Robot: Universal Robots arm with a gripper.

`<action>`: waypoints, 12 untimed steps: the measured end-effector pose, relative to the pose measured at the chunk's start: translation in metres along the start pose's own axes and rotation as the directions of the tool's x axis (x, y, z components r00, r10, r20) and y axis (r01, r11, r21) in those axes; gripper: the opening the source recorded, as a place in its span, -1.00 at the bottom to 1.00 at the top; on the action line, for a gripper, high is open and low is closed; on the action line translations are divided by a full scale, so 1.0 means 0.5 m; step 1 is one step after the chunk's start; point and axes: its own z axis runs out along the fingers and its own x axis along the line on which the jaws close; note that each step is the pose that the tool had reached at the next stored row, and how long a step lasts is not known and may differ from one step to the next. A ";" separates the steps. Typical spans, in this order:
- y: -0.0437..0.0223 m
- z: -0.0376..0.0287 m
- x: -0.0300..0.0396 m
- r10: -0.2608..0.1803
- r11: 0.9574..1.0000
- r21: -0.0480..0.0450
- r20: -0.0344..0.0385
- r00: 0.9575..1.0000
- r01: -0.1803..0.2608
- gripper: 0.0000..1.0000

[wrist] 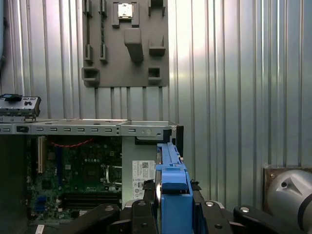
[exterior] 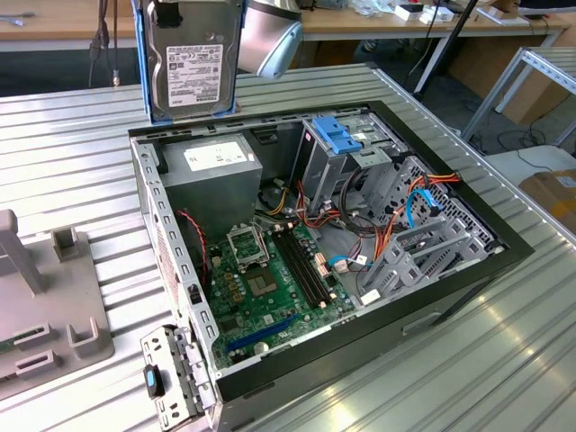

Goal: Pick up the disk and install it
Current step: 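Pick up the disk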

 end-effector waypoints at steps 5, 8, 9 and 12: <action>-0.001 0.000 0.006 0.000 1.000 0.000 0.000 1.000 0.000 -0.26; -0.004 -0.001 0.025 0.000 1.000 0.000 0.000 1.000 0.000 -0.26; -0.005 -0.001 0.029 0.000 1.000 0.000 0.000 1.000 0.000 -0.26; -0.007 -0.001 0.044 0.000 1.000 0.000 0.000 1.000 0.000 -0.26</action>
